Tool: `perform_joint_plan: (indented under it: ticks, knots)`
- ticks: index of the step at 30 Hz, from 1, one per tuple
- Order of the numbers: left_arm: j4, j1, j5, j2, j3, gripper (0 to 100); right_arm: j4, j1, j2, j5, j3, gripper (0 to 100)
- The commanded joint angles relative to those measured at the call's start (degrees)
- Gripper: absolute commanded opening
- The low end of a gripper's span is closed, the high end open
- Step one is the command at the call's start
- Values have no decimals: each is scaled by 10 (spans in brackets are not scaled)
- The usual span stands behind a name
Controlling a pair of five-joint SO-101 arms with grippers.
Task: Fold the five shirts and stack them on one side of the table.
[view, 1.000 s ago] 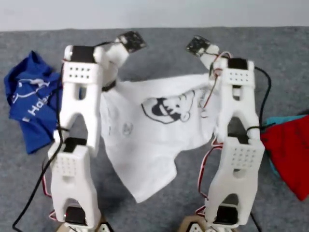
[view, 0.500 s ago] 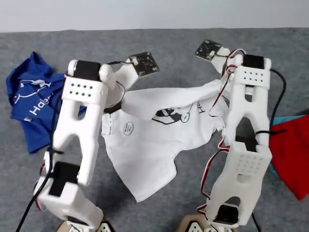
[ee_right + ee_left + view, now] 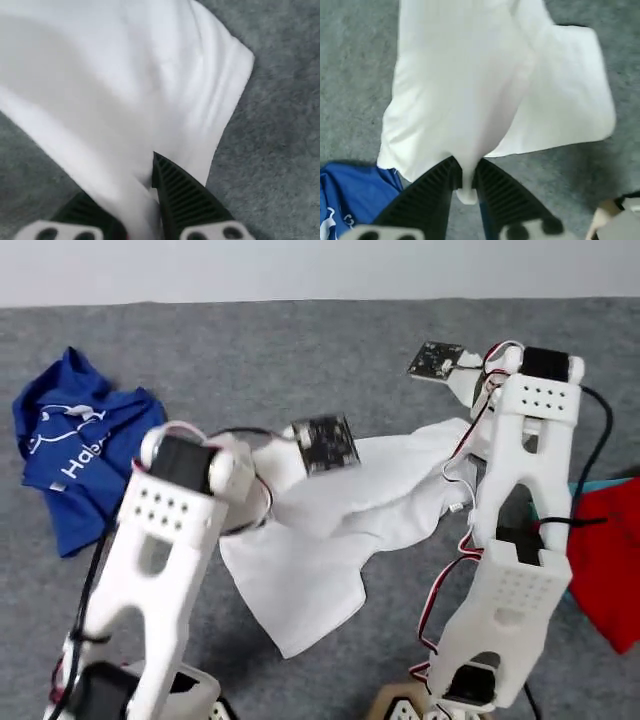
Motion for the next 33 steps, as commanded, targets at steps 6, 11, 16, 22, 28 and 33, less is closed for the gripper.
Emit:
perform_joint_plan:
  ticks: [6, 11, 16, 22, 28, 33]
  knots:
    - [17, 27, -1, -125, 100, 2, 34, 34, -40, 6, -27, 10]
    - [16, 25, 0, -151, 119, 6, 40, 36, -44, 4, -29, 28]
    - [15, 4, 1, -164, 118, 109, 46, 40, -55, -46, -30, 247]
    - [14, -37, 1, -174, 116, 126, 45, 37, -99, -93, -29, 333]
    - [9, -72, 1, -186, 120, 126, 45, 49, -142, -124, -29, 333]
    - [-71, -142, 54, -169, 164, 123, 45, 68, -202, -175, -28, 332]
